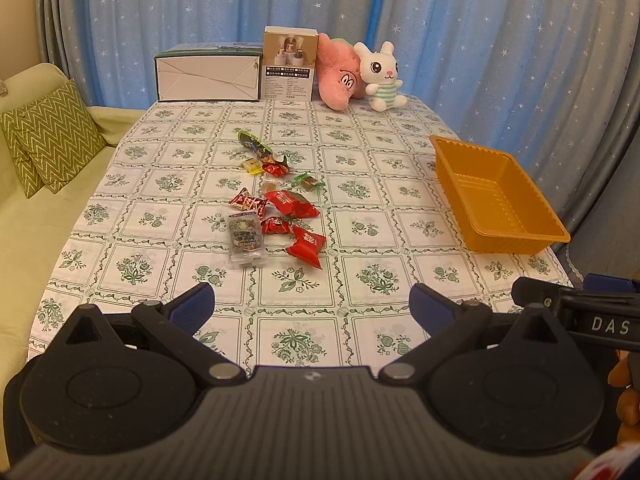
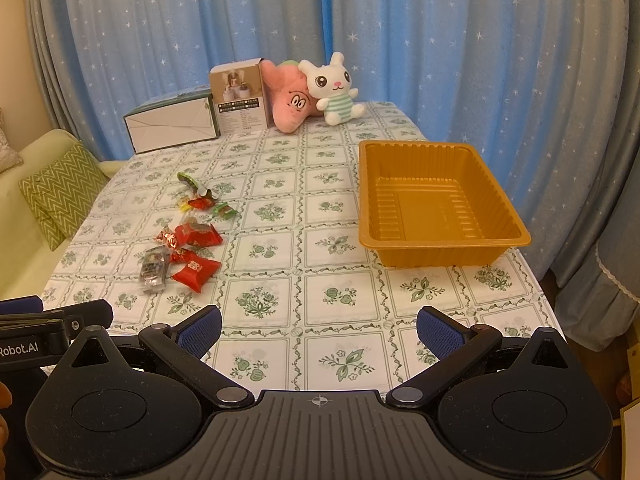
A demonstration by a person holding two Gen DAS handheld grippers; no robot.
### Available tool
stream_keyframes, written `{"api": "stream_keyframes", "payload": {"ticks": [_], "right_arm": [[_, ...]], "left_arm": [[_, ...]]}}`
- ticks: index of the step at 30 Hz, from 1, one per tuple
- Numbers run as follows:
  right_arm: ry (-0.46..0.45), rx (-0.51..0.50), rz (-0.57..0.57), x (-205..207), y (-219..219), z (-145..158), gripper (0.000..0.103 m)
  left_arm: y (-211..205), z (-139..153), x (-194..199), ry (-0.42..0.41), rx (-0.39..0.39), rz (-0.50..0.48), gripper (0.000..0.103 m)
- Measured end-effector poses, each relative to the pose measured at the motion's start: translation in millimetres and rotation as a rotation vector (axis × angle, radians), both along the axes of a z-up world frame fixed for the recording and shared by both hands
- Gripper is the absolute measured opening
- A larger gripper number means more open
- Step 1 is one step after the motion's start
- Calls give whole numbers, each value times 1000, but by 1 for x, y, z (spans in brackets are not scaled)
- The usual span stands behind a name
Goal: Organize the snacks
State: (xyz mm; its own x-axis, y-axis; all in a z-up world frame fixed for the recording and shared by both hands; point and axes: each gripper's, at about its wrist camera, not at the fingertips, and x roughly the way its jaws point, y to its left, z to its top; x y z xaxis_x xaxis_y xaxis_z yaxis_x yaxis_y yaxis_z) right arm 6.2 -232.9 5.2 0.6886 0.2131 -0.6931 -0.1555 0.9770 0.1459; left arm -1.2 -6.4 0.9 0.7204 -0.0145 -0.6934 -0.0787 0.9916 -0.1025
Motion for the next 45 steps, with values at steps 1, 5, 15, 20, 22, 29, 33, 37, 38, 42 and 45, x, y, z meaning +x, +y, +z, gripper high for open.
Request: {"api": "stream_keyframes", "payload": {"ticks": [1, 5, 15, 20, 22, 29, 33, 37, 38, 42, 45], "right_arm": [[0, 0, 0, 0, 0, 0, 103], [2, 0, 0, 0, 0, 0, 103], [2, 0, -1, 0, 0, -1, 103], [2, 0, -1, 0, 0, -1, 103], [2, 1, -1, 0, 0, -2, 103], [8, 1, 1, 2, 2, -11, 103], [17, 6, 3, 8, 4, -17, 103], [29, 4, 6, 15, 7, -25, 103], [32, 4, 6, 17, 8, -28, 103], [39, 5, 16, 25, 13, -36, 103], [37, 10, 37, 35, 20, -42, 103]], "left_arm": [[0, 0, 0, 0, 0, 0, 103], [0, 0, 0, 0, 0, 0, 103], [0, 0, 0, 0, -1, 1, 103], [0, -1, 0, 1, -1, 0, 103], [-1, -3, -1, 3, -2, 0, 103], [3, -10, 1, 12, -6, 4, 103], [8, -17, 7, 26, -4, 9, 103], [14, -27, 14, 49, -4, 15, 103], [15, -30, 16, 55, -5, 17, 103], [25, -40, 24, 75, -14, 23, 103], [36, -44, 31, 80, -16, 32, 103]]}}
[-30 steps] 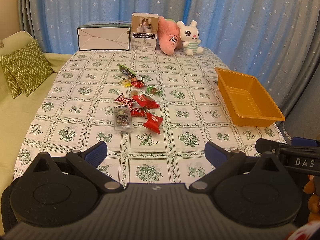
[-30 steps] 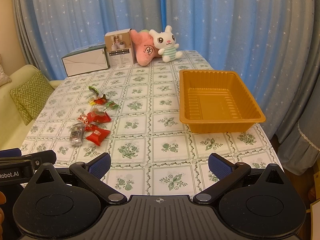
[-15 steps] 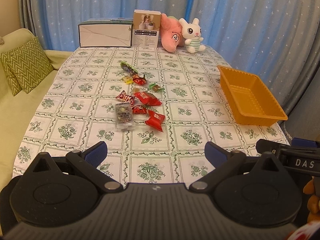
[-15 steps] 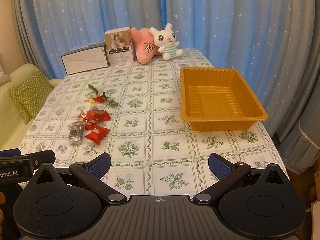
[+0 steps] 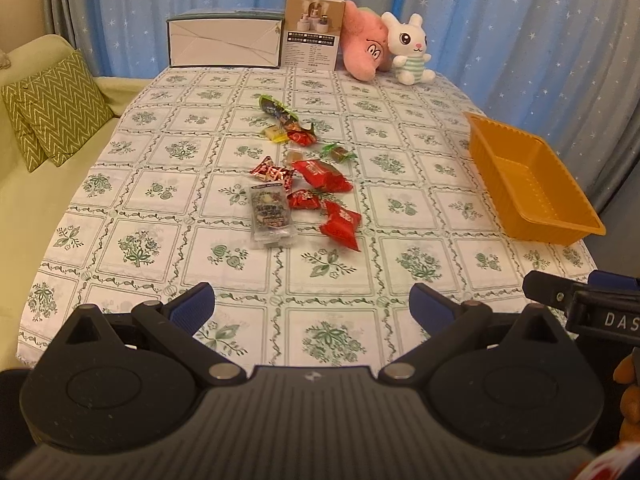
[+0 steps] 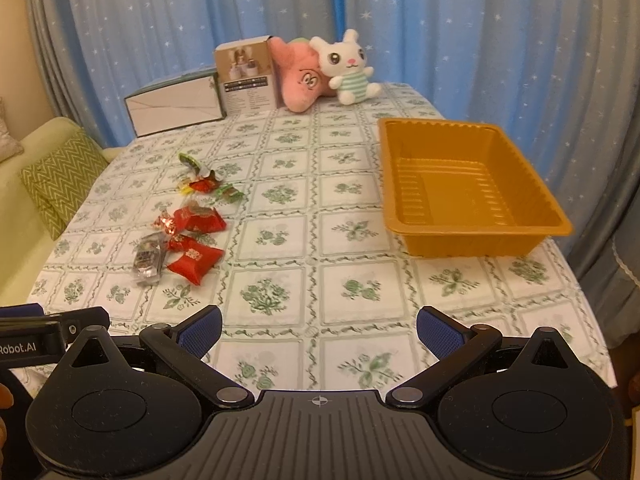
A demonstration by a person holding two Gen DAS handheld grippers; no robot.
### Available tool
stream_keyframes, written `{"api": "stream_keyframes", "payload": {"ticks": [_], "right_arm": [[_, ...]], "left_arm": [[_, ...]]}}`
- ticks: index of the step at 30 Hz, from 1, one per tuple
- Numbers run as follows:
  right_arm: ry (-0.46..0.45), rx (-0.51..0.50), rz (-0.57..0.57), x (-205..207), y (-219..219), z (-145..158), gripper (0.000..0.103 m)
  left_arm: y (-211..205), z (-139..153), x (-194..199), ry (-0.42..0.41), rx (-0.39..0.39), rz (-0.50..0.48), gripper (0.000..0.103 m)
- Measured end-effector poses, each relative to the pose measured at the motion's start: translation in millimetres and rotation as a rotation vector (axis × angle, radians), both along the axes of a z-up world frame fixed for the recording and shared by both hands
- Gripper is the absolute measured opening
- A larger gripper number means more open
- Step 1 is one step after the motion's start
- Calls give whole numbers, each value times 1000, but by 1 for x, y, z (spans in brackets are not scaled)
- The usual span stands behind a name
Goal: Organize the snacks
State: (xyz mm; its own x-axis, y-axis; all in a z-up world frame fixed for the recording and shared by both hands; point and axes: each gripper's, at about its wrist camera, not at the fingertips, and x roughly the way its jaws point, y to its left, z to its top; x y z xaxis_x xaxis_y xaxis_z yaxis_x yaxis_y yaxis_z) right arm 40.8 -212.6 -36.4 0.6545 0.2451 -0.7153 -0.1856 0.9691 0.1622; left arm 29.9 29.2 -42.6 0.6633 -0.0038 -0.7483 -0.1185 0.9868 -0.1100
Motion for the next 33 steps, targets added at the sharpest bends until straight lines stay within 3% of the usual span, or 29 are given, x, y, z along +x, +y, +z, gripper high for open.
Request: {"api": "stream_keyframes", "payload": {"ticks": [11, 13, 17, 27, 33], "right_arm": [[-8, 75, 83, 45, 47, -31, 100], [6, 92, 97, 56, 58, -38, 84], [32, 139, 92, 76, 79, -50, 80], [112, 175, 113, 121, 124, -83, 58], [105, 135, 141, 125, 137, -91, 33]], "left_arm": [[56, -24, 47, 34, 32, 45, 103], [64, -30, 57, 39, 42, 49, 103], [77, -41, 76, 49, 47, 55, 99], [98, -60, 102, 53, 26, 78, 94], [97, -64, 104, 49, 20, 69, 92]]}}
